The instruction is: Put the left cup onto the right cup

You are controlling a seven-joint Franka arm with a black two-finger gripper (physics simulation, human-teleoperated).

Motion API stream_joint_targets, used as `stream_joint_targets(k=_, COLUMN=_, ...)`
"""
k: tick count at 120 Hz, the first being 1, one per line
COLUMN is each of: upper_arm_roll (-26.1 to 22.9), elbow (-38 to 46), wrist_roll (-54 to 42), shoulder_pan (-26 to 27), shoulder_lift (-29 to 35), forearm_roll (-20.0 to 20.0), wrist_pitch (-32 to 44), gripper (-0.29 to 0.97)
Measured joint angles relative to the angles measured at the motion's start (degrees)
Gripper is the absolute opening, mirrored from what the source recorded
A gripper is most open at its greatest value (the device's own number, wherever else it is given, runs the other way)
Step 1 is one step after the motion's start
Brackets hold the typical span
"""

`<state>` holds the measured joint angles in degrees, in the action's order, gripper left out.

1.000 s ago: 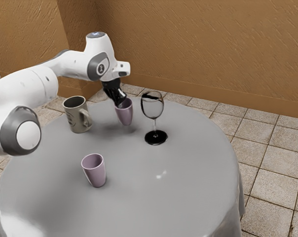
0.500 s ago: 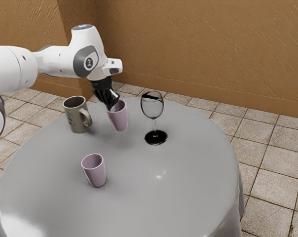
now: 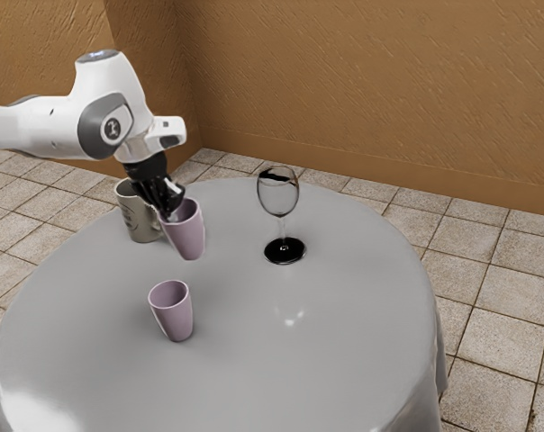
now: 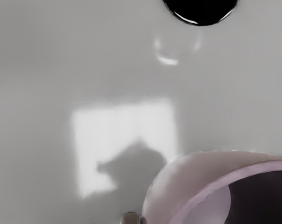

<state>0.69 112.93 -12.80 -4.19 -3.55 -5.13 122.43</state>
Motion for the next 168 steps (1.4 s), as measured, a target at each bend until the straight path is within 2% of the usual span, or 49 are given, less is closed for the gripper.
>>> stream_joint_targets(k=26, upper_arm_roll=-2.6, elbow=8.32, wrist_roll=2.55, shoulder_pan=-2.02, shoulder_lift=7.75, forearm_roll=0.83, wrist_pitch=0.3, gripper=-0.11)
stream_joint_targets(k=52, upper_arm_roll=-13.61, elbow=13.32, wrist_roll=5.61, shoulder_pan=-11.31, shoulder_lift=13.0, forearm_roll=1.28, wrist_pitch=-0.18, gripper=-0.11)
stream_joint_targets(k=82, upper_arm_roll=-21.5, elbow=15.84, wrist_roll=8.94, shoulder_pan=-20.17, shoulder_lift=15.92, forearm_roll=0.69, wrist_pitch=-1.68, gripper=-0.11)
stream_joint_targets(k=102, upper_arm_roll=-23.46, elbow=16.02, wrist_roll=10.72, shoulder_pan=-22.5, shoulder_lift=15.6, forearm_roll=0.31, wrist_pitch=-2.15, gripper=-0.11)
stream_joint_targets(k=168, upper_arm_roll=-23.34, elbow=14.02, wrist_roll=14.18, shoulder_pan=-22.59, shoulder_lift=10.36, forearm_roll=0.9, wrist_pitch=-1.51, gripper=-0.11)
